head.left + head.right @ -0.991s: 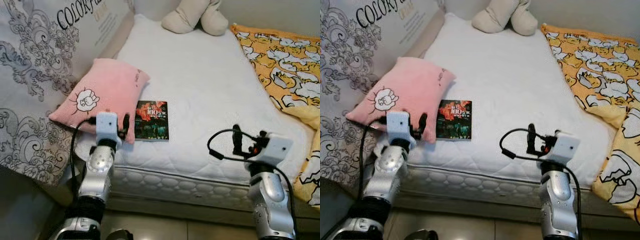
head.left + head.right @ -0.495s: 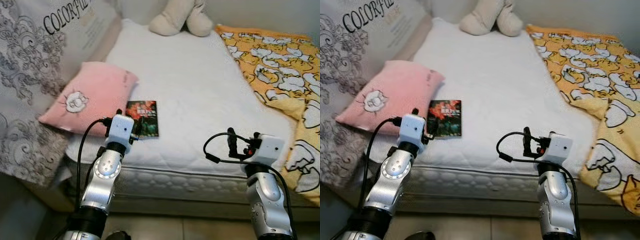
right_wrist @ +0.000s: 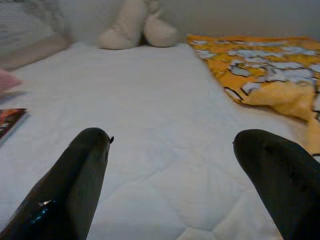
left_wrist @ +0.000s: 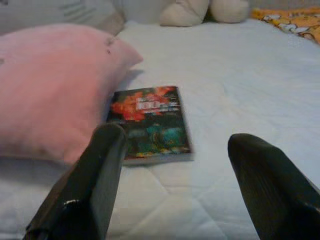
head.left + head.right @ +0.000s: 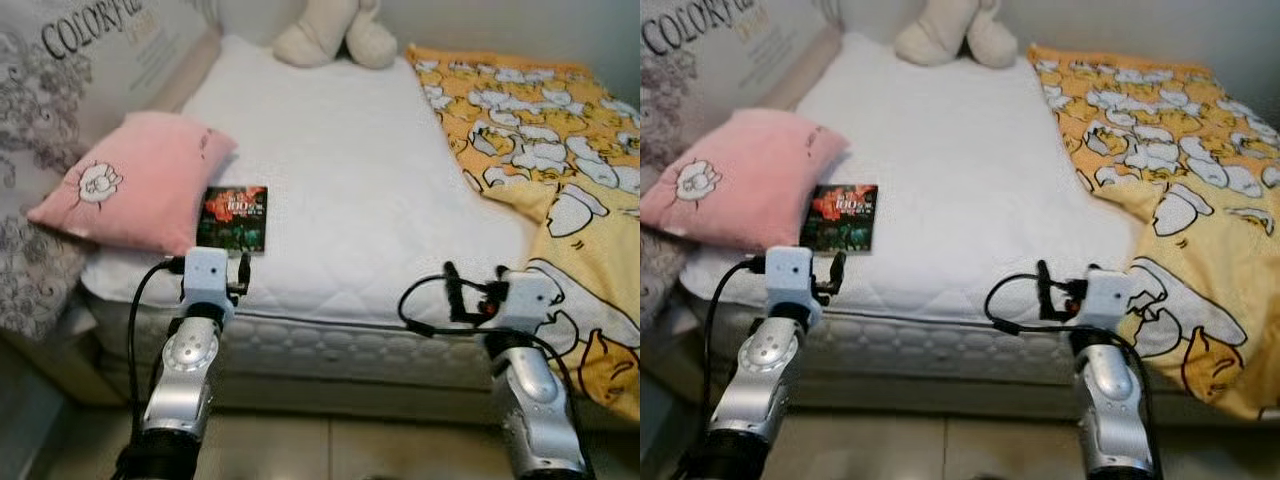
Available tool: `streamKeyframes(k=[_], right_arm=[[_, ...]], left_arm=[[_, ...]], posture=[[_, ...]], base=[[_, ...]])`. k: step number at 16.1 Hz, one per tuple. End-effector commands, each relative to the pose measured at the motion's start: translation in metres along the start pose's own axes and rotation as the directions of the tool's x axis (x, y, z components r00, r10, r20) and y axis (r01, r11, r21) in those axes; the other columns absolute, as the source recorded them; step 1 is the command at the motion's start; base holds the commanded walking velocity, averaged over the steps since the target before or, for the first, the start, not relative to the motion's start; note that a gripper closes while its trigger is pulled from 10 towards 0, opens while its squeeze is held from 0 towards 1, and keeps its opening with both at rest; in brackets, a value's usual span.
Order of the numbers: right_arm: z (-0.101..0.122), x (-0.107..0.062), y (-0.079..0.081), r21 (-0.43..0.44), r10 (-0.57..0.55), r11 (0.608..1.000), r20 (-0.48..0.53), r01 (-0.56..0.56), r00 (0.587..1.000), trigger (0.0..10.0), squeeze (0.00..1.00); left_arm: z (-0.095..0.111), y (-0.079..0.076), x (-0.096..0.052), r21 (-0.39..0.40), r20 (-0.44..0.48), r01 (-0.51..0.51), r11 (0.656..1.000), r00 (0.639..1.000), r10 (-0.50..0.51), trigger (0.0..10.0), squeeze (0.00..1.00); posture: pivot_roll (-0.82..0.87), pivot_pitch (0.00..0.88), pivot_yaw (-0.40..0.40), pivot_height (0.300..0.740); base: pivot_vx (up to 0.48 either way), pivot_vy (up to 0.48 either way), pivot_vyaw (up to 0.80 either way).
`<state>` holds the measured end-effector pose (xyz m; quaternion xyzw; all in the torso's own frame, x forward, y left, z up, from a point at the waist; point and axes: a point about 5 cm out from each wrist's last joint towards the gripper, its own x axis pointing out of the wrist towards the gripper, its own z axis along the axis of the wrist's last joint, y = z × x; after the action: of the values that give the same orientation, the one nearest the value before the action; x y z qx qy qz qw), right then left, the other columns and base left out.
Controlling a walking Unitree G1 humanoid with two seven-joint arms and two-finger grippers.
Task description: Clean up the room
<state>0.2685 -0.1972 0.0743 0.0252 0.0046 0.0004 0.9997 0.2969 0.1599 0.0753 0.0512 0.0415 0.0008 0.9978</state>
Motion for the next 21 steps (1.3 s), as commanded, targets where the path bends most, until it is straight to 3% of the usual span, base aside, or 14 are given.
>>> streamKeyframes(k=[1,8,11,14,21], right_arm=[[0.0,0.0,-0.007,-0.015,-0.02,1.0,-0.009,0.02,1.0,10.0,0.09],[0.001,0.002,-0.004,-0.038,-0.001,0.999,-0.015,0.0,1.0,10.0,0.09],[-0.002,-0.002,-0.003,-0.033,0.0,0.999,-0.034,-0.001,0.999,10.0,0.1],[-0.005,-0.004,-0.004,-0.032,-0.004,0.999,-0.042,0.003,0.999,10.0,0.1],[-0.004,-0.007,-0.009,-0.038,-0.032,0.999,-0.041,0.03,0.999,10.0,0.1]], left_arm=[[0.008,-0.017,0.005,-0.017,0.021,0.06,0.998,0.998,-0.059,10.0,0.0],[0.014,-0.025,0.013,-0.014,0.03,0.101,0.995,0.994,-0.1,10.0,0.0],[0.014,-0.024,0.014,0.017,0.028,0.099,0.995,0.995,-0.099,10.0,0.0],[0.012,-0.018,0.022,0.029,0.004,0.072,0.997,0.997,-0.072,10.0,0.0],[0.02,-0.027,0.034,0.055,0.023,0.162,0.985,0.986,-0.163,10.0,0.0]], posture=[[-0.09,0.0,-0.026,0.74],[-0.1,0.0,-0.016,0.74],[-0.1,0.0,-0.019,0.74],[-0.11,0.0,-0.012,0.74],[-0.13,0.0,0.005,0.74]], base=[[0.24,-0.412,0.0],[0.278,-0.386,0.0],[0.309,-0.362,-0.67],[0.0,0.0,-0.61],[0.0,0.0,-0.6]])
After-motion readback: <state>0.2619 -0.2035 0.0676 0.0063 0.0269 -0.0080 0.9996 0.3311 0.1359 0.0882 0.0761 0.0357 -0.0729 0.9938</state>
